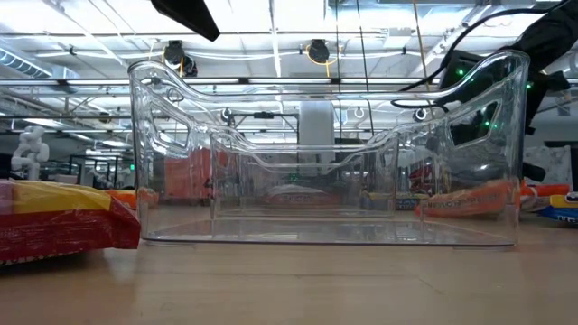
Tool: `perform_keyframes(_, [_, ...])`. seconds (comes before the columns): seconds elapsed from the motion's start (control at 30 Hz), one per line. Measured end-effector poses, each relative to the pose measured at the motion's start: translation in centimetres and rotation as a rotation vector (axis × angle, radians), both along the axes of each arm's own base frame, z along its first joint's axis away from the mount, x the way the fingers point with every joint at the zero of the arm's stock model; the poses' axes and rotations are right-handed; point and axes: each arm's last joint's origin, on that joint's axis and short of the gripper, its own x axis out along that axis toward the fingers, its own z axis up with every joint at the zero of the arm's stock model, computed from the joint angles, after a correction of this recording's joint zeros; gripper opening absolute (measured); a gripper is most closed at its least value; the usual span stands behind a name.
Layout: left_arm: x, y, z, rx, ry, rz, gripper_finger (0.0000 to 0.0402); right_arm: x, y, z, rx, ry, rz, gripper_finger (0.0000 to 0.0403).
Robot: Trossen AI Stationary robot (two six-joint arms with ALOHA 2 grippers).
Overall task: Sort Maruchan noodles
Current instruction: Put the middle right orange noodle pack into the center transparent bin
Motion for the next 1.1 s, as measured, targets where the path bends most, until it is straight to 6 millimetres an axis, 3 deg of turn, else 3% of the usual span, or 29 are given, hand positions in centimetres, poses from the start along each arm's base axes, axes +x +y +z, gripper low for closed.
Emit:
perform_keyframes(0.43, [0.0, 0.0, 0.0, 0.002, 0.001, -0.001, 0.0141, 0.7, -0.2, 0.3, -0.065, -0.047, 0.127, 0.0007])
perform_keyframes(0.73, [0.1, 0.3, 0.0, -0.005, -0.004, 0.018, 0.0141, 1.6, -0.4, 2.5, -0.139, -0.131, 0.203, 0.0])
perform_keyframes(1.1, [0.1, 0.6, 0.0, -0.053, -0.037, 0.075, 0.0141, 1.8, 0.0, 7.7, -0.294, -0.304, 0.284, 0.0])
